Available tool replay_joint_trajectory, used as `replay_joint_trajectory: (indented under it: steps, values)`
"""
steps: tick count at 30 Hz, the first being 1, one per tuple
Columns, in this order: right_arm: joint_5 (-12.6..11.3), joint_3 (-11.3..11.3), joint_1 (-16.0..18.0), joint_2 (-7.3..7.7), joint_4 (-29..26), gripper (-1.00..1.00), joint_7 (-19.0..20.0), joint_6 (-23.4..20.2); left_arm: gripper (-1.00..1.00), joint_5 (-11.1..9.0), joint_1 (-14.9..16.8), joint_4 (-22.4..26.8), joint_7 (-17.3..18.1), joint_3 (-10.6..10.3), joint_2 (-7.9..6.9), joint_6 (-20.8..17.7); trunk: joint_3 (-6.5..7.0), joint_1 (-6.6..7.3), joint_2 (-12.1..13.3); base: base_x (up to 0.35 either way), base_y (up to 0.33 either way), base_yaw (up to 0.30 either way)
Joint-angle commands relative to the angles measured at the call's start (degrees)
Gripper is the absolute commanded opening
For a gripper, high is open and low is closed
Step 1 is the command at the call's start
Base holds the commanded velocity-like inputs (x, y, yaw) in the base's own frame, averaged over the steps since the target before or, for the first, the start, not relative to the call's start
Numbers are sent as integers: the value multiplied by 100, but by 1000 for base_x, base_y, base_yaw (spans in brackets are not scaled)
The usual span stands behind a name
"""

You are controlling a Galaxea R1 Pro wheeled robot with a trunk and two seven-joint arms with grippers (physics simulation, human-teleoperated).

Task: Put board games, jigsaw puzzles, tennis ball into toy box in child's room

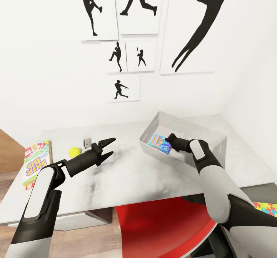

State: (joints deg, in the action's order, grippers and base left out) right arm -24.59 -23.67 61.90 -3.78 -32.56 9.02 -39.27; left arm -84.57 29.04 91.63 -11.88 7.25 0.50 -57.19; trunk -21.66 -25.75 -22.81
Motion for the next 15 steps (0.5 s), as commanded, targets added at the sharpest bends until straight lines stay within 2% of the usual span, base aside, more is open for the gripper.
replay_joint_trajectory:
  steps: [1,6,7,15]
  values:
    - [15,-51,7,-8,-4,-100,46,-37,100,-60,5,4,-60,12,5,-29,-10,-3,-11,0,0,0]
    - [15,-51,7,-8,-4,-100,45,-37,100,-60,4,4,-60,13,4,-29,-10,-3,-11,0,0,0]
    - [15,-49,7,-9,-3,100,44,-35,100,-60,4,4,-60,13,4,-29,-10,-3,-11,0,0,0]
    - [15,-48,7,-9,-3,100,41,-29,100,-62,2,4,-60,12,3,-29,-11,-3,-11,0,0,0]
